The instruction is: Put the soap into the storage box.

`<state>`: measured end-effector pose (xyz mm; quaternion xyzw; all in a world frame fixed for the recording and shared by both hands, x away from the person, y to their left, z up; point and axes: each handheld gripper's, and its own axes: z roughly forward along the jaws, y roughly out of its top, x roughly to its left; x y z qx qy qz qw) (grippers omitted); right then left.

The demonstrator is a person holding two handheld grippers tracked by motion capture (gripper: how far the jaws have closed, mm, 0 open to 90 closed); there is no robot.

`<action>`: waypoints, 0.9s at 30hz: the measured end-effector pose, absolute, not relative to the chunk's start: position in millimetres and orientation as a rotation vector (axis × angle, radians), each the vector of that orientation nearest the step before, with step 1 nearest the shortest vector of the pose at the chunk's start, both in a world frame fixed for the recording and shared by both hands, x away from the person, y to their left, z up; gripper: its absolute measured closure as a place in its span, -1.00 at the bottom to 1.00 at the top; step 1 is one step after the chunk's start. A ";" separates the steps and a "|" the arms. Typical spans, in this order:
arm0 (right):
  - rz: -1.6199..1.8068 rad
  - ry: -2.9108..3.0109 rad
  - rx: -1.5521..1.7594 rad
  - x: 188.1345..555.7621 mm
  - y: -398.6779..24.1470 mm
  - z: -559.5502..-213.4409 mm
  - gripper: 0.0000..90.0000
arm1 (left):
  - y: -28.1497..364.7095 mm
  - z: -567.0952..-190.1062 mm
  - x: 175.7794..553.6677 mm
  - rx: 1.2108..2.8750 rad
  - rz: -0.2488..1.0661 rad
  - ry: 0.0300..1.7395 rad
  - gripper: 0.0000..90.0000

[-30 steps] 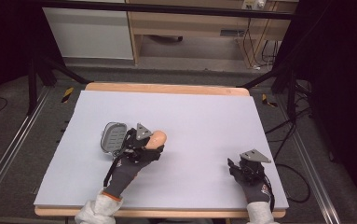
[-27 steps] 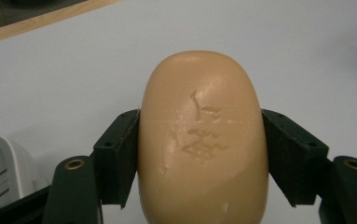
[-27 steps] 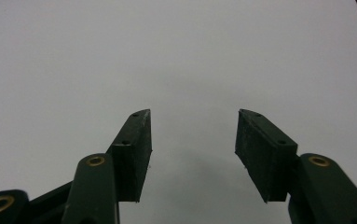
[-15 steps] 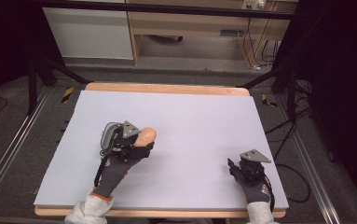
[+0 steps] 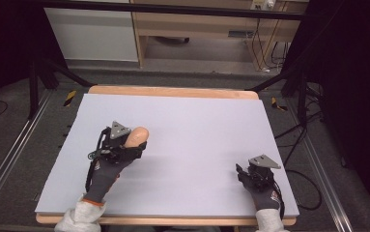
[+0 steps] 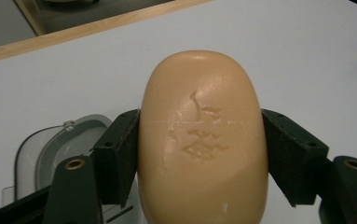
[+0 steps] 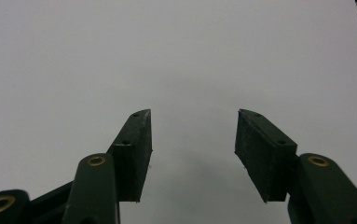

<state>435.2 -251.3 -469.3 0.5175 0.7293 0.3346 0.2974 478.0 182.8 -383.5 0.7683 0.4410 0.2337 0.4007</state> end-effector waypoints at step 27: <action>0.889 1.941 1.371 435.6 -251.0 -469.9 0.02 | 221.9 -401.4 501.6 1.906 0.633 1.264 -0.30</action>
